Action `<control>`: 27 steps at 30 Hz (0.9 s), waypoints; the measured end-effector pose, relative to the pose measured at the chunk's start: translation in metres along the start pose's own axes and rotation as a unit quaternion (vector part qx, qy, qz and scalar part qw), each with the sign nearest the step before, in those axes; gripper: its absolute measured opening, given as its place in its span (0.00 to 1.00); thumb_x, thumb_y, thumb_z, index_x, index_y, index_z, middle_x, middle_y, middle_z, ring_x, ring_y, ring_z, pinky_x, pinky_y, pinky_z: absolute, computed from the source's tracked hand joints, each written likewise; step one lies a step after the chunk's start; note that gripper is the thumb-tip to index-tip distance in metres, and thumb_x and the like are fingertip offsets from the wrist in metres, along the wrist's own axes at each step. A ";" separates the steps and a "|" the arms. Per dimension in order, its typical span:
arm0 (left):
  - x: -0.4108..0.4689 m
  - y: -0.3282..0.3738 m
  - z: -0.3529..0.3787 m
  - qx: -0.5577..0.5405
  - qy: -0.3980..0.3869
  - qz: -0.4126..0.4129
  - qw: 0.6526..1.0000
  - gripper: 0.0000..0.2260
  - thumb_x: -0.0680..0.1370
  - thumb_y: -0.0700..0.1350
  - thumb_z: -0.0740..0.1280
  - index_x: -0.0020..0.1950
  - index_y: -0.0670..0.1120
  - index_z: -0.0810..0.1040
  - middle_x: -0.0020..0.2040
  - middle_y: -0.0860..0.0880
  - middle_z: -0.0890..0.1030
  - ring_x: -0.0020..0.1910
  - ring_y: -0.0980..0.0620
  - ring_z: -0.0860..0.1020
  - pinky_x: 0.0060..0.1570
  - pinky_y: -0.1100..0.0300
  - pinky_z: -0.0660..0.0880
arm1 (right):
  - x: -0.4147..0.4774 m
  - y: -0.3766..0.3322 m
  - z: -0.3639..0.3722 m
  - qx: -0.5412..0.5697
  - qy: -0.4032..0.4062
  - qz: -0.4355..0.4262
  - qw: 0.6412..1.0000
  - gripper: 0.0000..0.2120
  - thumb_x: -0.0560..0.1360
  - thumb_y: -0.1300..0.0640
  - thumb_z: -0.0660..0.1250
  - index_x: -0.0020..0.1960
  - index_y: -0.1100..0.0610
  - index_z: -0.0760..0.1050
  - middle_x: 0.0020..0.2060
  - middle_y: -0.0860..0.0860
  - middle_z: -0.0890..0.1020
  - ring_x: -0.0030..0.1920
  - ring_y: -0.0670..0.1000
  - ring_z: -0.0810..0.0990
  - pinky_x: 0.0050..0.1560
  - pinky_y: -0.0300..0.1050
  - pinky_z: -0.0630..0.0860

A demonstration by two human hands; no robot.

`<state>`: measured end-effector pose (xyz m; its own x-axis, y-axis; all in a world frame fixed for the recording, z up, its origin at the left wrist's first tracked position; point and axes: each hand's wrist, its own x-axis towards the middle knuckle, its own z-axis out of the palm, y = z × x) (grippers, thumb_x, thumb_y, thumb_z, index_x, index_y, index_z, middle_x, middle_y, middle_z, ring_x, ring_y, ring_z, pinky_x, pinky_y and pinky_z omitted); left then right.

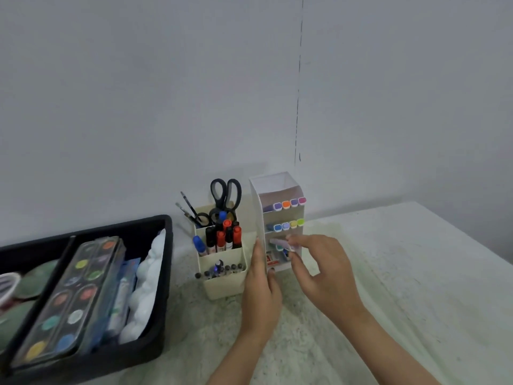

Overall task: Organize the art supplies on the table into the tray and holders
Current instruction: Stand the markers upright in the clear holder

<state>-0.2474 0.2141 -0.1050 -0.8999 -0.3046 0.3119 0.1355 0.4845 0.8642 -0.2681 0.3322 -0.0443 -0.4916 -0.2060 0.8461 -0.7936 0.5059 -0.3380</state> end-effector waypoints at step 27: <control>0.017 0.001 -0.002 0.015 -0.015 0.034 0.999 0.35 0.78 0.31 0.58 0.73 0.65 0.54 0.74 0.58 0.62 0.73 0.61 0.58 0.71 0.57 0.64 | -0.006 0.048 0.036 0.024 -0.048 -0.052 0.997 0.08 0.71 0.60 0.70 0.50 0.55 0.81 0.47 0.45 0.83 0.47 0.47 0.78 0.50 0.41 0.71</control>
<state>-0.2619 0.2074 -0.0980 -0.9010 -0.2456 0.3575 0.1847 0.5286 0.8286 -0.3164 0.3280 -0.0805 -0.4361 -0.3346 0.8354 -0.8572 0.4372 -0.2724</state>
